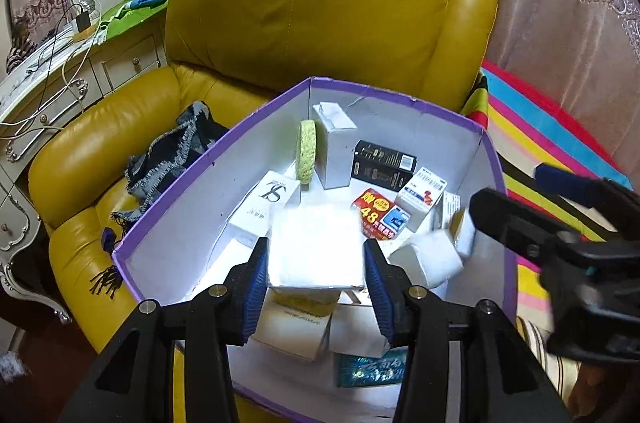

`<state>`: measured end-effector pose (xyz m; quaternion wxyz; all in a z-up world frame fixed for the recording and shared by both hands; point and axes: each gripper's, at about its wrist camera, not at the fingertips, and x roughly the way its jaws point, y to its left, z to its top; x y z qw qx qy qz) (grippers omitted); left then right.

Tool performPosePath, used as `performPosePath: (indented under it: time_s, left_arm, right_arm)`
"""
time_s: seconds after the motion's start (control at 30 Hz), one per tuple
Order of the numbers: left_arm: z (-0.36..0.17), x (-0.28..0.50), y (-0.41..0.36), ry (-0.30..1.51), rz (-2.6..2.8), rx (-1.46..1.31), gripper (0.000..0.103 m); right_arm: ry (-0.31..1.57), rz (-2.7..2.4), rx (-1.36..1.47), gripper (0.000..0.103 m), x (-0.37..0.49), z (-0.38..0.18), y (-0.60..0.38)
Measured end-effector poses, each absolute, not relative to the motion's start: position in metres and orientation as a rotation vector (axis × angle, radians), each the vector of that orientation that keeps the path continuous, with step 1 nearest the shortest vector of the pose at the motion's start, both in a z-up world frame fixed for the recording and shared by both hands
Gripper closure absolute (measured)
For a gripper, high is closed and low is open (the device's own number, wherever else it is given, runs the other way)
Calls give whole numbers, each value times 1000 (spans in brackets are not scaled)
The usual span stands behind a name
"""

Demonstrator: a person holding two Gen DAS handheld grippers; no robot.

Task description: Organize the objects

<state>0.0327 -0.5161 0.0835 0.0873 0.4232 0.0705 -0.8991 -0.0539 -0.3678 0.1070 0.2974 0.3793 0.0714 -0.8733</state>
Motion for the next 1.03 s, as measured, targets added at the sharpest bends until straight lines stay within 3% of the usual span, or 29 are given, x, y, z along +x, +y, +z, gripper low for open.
performPosePath:
  time_s: [0.2,0.77,1.03]
  left_arm:
    - [82,37,-514,186,-2679,1273,46]
    - [88,58,-518,160,-2676,1267,44]
    - [90,62,-523,157,-2672,1256,43]
  right_arm:
    - [245,-2379,1016,0,-50,110,-371]
    - [358,-2482,1051,0,-30,111,-383]
    - [318,-2418,1102,0,-30,106,-380]
